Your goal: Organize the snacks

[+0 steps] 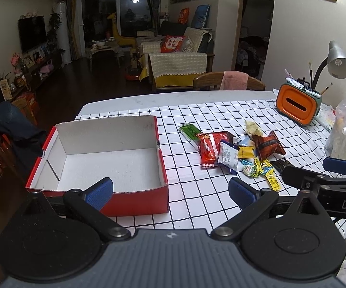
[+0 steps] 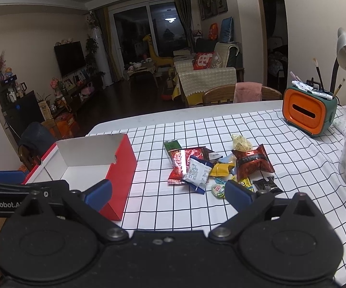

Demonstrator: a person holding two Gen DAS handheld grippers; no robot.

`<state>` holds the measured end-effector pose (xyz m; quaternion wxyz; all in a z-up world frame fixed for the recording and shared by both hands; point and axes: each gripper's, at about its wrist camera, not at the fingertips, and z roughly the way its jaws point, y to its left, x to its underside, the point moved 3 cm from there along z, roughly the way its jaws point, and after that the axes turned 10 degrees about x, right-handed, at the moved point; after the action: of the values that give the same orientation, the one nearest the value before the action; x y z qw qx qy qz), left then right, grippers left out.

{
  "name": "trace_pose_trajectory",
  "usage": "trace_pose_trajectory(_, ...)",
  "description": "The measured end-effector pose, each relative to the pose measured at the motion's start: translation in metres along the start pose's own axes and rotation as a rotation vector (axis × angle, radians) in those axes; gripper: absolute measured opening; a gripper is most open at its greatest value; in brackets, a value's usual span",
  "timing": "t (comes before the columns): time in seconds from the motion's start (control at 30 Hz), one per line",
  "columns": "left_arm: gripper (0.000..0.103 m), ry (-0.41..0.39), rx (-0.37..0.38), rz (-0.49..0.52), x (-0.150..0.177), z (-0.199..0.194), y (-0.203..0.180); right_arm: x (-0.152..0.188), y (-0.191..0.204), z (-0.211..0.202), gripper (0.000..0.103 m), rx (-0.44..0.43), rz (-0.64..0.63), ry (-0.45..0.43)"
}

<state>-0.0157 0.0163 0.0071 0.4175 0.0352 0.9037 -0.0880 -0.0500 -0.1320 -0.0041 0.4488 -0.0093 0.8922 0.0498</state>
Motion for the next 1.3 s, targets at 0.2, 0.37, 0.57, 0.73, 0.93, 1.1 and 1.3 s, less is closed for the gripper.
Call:
trace_pose_trajectory(0.2,0.103,0.006,0.007,0.005,0.000,0.000,-0.002,-0.001,-0.002,-0.001,0.100,0.023,0.006,0.011)
trace_pose_trajectory(0.37,0.103,0.005,0.008,0.004,0.001,-0.001,0.000,0.001,-0.001,-0.003,0.100,0.023,0.006,0.012)
trace_pose_trajectory(0.57,0.103,0.006,0.016,0.010,0.002,-0.003,-0.001,0.001,-0.001,-0.005,0.100,0.025,0.005,0.008)
trace_pose_trajectory(0.73,0.103,0.005,0.022,0.014,0.003,-0.005,-0.002,0.001,-0.001,-0.006,0.100,0.028,0.008,0.009)
trace_pose_trajectory(0.93,0.103,0.004,0.030,0.022,0.004,-0.007,-0.002,0.004,0.001,-0.011,0.100,0.030,0.005,0.005)
trace_pose_trajectory(1.1,0.103,0.011,0.042,0.026,0.005,-0.005,-0.005,0.006,-0.001,-0.012,0.100,0.042,0.005,0.005)
trace_pose_trajectory(1.3,0.103,0.026,0.052,0.027,0.002,0.006,-0.013,0.004,-0.009,-0.007,0.100,0.051,0.003,0.008)
